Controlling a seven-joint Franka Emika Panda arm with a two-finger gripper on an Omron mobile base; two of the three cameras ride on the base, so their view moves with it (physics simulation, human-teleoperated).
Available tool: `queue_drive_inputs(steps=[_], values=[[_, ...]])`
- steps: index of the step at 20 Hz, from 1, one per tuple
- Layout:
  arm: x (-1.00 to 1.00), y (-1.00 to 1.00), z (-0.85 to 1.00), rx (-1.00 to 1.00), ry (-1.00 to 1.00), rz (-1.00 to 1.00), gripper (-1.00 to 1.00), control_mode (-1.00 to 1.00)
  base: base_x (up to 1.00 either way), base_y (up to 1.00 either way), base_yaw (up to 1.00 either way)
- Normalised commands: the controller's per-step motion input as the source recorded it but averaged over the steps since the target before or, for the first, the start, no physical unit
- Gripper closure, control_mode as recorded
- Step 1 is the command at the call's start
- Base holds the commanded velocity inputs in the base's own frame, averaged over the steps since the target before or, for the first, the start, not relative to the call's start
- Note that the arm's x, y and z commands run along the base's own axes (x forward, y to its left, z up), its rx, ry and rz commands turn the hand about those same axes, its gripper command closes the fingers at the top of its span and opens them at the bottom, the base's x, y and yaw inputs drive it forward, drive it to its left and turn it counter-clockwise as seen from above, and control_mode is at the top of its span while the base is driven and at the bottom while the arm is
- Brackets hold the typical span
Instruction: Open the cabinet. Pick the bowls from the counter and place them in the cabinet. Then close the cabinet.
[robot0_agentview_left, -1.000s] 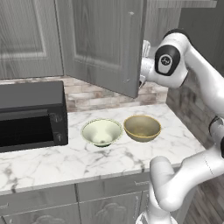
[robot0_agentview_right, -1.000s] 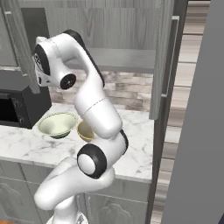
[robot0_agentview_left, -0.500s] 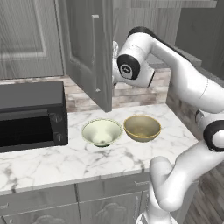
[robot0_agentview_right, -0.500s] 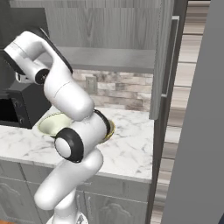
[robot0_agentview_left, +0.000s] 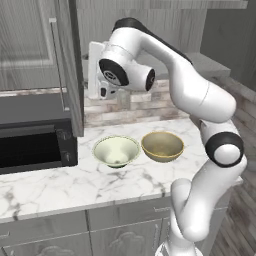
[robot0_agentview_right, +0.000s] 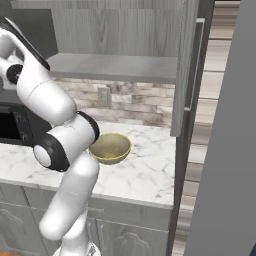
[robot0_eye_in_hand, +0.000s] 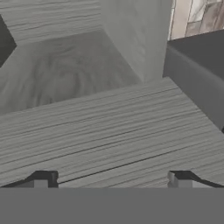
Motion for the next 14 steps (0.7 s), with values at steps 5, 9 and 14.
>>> queue_drive_inputs(steps=[5,9,14], values=[[-0.01,0.01,-0.10,0.07,0.00,0.02,-1.00,-1.00,0.00,0.00,0.00],[-0.39,-0.57,0.19,0.08,0.11,0.00,-1.00,-1.00,0.00,0.00,0.00],[-0.65,-0.57,0.28,0.01,0.09,-0.10,-1.00,-1.00,0.00,0.00,0.00]])
